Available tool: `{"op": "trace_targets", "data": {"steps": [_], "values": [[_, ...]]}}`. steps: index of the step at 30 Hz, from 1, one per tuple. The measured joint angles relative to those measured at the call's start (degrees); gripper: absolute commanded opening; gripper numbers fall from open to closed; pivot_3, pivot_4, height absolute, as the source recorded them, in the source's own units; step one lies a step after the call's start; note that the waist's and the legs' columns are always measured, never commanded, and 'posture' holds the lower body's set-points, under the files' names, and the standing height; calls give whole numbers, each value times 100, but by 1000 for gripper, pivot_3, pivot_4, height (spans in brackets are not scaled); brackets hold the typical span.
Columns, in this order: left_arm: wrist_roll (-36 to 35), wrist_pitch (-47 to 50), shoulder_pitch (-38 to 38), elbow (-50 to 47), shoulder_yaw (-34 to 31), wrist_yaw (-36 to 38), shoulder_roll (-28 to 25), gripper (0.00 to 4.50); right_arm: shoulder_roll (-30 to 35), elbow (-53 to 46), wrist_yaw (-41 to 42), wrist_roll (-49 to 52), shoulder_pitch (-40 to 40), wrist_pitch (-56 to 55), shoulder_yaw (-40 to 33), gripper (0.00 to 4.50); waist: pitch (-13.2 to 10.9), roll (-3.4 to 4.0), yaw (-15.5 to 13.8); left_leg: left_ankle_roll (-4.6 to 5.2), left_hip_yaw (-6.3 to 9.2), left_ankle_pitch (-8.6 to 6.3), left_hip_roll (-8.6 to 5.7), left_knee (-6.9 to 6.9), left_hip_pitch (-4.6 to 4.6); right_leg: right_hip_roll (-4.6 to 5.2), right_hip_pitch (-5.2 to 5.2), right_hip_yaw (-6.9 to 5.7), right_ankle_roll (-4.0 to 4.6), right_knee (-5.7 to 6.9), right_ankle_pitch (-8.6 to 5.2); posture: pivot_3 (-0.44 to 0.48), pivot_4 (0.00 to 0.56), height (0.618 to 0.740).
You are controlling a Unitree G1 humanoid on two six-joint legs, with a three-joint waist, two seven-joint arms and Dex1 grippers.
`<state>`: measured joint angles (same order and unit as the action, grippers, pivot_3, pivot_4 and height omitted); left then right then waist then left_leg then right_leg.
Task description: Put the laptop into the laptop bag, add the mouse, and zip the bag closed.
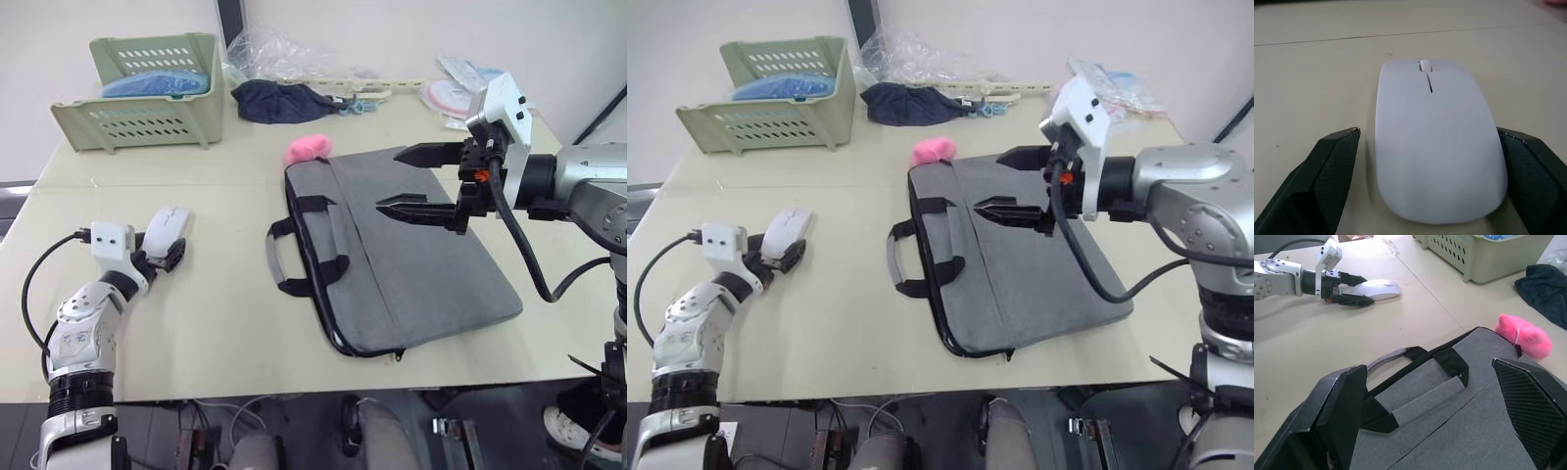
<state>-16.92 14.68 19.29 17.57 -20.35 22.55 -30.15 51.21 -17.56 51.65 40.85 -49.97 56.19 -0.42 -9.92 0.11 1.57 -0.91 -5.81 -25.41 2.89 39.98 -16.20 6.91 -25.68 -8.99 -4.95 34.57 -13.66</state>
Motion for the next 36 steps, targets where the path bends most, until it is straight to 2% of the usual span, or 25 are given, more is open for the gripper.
{"op": "trace_targets", "data": {"steps": [4, 7, 9, 21, 27, 31, 36], "values": [[13, -42, 47, 41, 2, -61, 67, 4500, -11, 0, 0, -37, 85, 0, 0, 4471, 1, 1, -15, 0, 6, 0, -2, 2, -1, 5, 2, -5, 0, -1, 0, 0, 150, 740], [18, -50, 51, 41, 2, -79, 87, 3706, -11, 0, 0, -46, 103, 0, 0, 4500, 2, 3, -15, 1, 8, 0, -2, 2, -1, 6, 4, -6, 0, -1, 0, 0, 150, 740], [19, -58, 51, 42, 4, -73, 88, 2770, -11, 0, 0, -46, 103, 1, 0, 4500, 2, 3, -15, 0, 8, 0, -2, 2, -1, 7, 5, -7, 0, -1, 0, 0, 150, 740], [19, -81, 51, 49, 8, -58, 91, 2765, -26, 0, 0, -56, 103, 1, 0, 4500, 2, 3, -14, 1, 13, 0, -3, 2, -1, 8, 6, -11, 0, -2, 0, 0, 150, 740], [5, 13, 17, -46, 3, -43, 83, 2765, -266, -31, -142, -60, 100, 22, 2, 4500, 2, 3, -8, 1, 13, 0, -3, 1, -1, 9, 7, -12, 0, -3, 0, 0, 150, 740], [-160, 280, -209, -451, -33, 140, -12, 2765, -805, -246, -750, -48, 54, 305, 4, 4500, 2, 3, 5, 1, 24, 0, -2, 2, 1, 9, 2, -21, 0, -4, 0, 0, 150, 740], [-560, 734, -513, -1039, -172, 724, -512, 2765, -1843, -773, -2211, -265, -4, 885, 72, 4500, 2, 0, 32, -1, 30, 0, 2, 3, -7, 6, -16, -29, 1, -4, 0, 0, 150, 740]]}}
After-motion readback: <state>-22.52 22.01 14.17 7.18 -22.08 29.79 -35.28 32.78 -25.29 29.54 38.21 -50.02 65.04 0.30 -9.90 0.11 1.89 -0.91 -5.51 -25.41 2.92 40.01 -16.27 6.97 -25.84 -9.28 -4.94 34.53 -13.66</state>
